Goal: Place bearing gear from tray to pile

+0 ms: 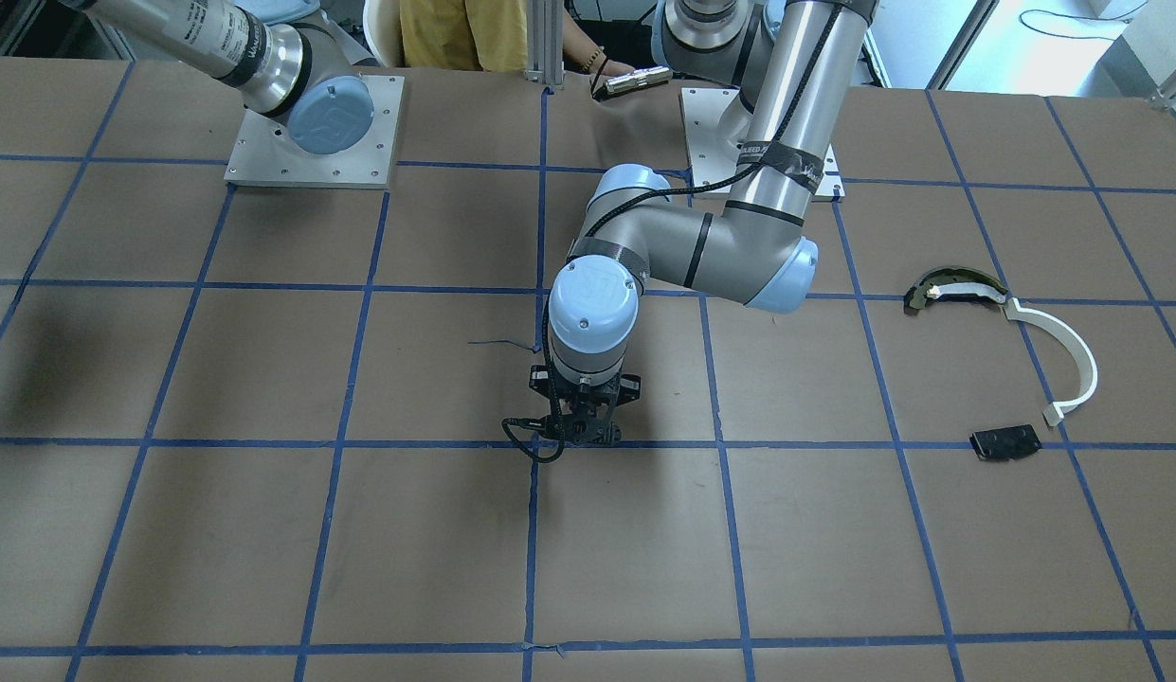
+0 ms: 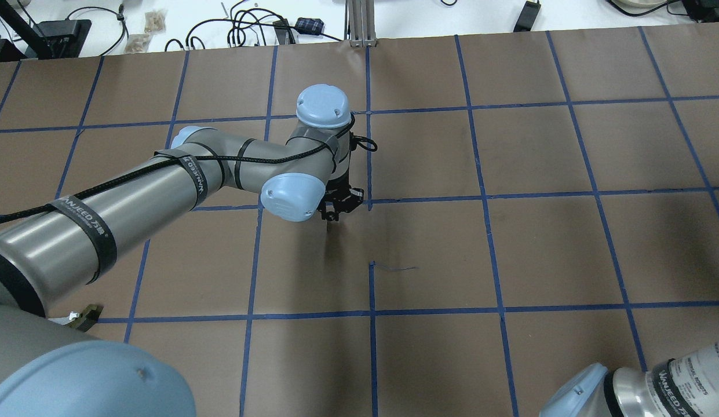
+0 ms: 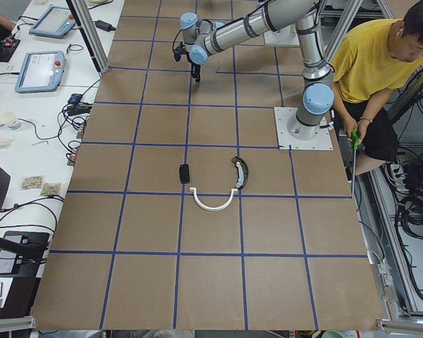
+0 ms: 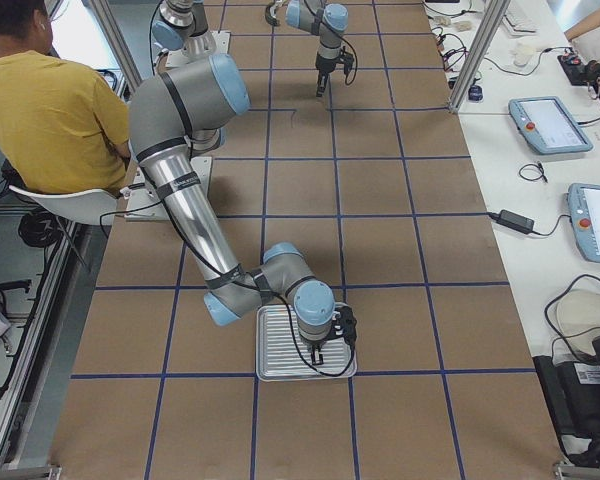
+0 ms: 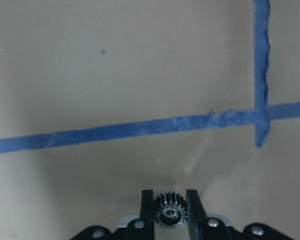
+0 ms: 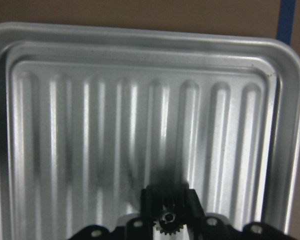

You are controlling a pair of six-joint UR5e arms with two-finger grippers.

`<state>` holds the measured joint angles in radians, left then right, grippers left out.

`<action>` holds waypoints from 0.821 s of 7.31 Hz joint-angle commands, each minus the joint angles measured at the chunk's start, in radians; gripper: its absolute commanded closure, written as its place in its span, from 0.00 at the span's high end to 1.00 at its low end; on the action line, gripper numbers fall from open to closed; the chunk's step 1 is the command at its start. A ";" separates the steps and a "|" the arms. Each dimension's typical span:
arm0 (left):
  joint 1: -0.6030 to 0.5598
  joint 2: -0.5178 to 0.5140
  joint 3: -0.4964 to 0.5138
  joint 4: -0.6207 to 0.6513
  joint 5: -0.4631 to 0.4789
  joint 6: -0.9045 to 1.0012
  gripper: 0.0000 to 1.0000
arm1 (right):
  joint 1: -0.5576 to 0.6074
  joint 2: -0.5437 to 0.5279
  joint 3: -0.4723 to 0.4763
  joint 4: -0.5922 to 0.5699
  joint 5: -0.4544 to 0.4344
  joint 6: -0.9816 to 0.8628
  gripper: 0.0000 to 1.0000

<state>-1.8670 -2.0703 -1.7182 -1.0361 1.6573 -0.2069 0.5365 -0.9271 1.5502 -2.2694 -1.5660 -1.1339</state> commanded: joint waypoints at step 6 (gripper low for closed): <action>0.613 0.128 0.017 -0.156 0.062 0.491 0.00 | 0.579 -0.348 0.224 0.126 -0.014 0.526 0.00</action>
<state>-1.3686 -1.9550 -1.6947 -1.1807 1.7182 0.1856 0.9349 -1.1935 1.6845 -2.1560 -1.5702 -0.8050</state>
